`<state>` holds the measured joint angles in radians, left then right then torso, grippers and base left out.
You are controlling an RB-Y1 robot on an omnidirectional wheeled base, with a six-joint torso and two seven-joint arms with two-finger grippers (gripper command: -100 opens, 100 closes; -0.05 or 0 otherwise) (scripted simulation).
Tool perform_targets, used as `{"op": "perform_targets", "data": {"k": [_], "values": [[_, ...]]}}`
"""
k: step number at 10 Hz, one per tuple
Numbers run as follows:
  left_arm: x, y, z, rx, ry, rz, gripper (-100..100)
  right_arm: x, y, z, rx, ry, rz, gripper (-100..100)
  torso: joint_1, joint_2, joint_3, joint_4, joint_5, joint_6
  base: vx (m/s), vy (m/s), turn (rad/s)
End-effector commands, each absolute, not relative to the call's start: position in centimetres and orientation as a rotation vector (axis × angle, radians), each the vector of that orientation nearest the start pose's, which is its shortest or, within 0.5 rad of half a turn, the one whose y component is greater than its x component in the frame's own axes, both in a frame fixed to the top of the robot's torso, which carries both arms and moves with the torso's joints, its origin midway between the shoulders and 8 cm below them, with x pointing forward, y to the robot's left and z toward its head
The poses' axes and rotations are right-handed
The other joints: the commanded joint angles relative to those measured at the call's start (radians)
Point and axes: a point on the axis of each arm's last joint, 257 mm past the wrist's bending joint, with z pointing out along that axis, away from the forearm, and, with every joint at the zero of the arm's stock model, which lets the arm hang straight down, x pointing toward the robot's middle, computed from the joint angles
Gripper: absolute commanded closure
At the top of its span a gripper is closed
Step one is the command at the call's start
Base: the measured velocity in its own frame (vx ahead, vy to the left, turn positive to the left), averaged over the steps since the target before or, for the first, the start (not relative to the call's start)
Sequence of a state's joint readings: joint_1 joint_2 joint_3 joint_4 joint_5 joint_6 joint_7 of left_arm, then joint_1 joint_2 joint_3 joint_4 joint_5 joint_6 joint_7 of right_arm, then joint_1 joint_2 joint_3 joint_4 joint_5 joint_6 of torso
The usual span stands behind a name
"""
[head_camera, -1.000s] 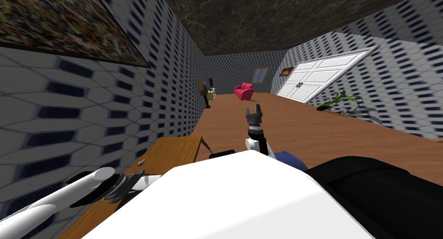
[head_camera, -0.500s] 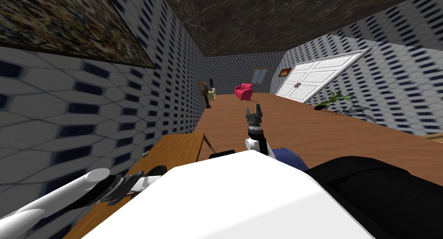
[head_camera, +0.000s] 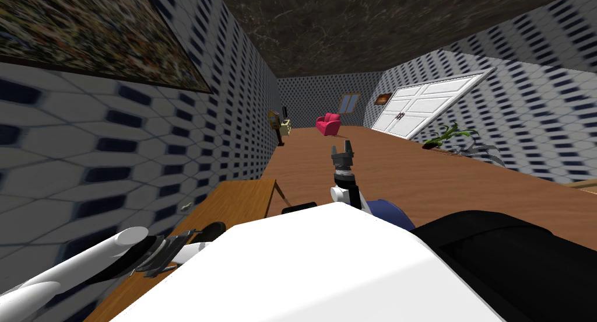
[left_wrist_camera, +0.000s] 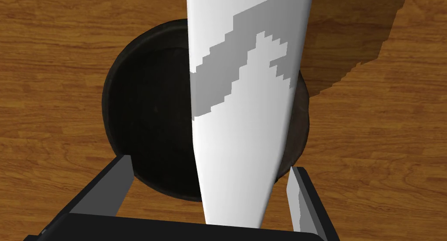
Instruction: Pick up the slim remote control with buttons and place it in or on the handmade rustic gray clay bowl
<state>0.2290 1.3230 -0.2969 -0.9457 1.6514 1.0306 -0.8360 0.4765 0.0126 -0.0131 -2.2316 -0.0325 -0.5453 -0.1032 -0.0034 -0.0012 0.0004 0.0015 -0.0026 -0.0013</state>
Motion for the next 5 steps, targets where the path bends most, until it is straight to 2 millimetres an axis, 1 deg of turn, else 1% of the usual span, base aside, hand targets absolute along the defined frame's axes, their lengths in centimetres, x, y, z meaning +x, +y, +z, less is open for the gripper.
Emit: {"op": "perform_targets", "data": {"k": [1, 2, 3, 4, 5], "values": [[12.9, 65.8, -38.8, -2.086, 2.367, 0.041, 0, 34.6, -28.7, 1.9, 0.708, 0.536, 1.417, 0, 0.000, 0.000, 0.000, 0.000, 0.000, 0.000, 0.000, 0.000, 0.000], [13.1, 66.2, -37.8, -2.038, 2.409, 0.042, -100, 34.6, -28.7, 1.9, 0.708, 0.536, 1.417, 0, 0.000, 0.000, 0.000, 0.000, 0.000, 0.000, 0.073, -0.026, 0.285], [13.1, 66.2, -37.8, -2.038, 2.409, 0.042, -100, 34.6, -28.7, 1.9, 0.708, 0.536, 1.417, 0, -0.002, -0.003, -0.002, -0.001, 0.000, -0.001, 0.103, -0.043, 0.179], [13.2, 66.5, -37.3, -2.014, 2.429, 0.042, -100, 34.6, -28.7, 1.9, 0.708, 0.536, 1.417, 0, -0.003, -0.005, -0.003, -0.001, -0.001, 0.000, 0.117, -0.044, 0.116], [13.4, 66.7, -36.7, -1.989, 2.450, 0.042, -100, 34.6, -28.7, 1.9, 0.708, 0.536, 1.417, 0, -0.003, -0.007, -0.004, -0.002, -0.001, 0.000, 0.137, -0.035, 0.194]]}}
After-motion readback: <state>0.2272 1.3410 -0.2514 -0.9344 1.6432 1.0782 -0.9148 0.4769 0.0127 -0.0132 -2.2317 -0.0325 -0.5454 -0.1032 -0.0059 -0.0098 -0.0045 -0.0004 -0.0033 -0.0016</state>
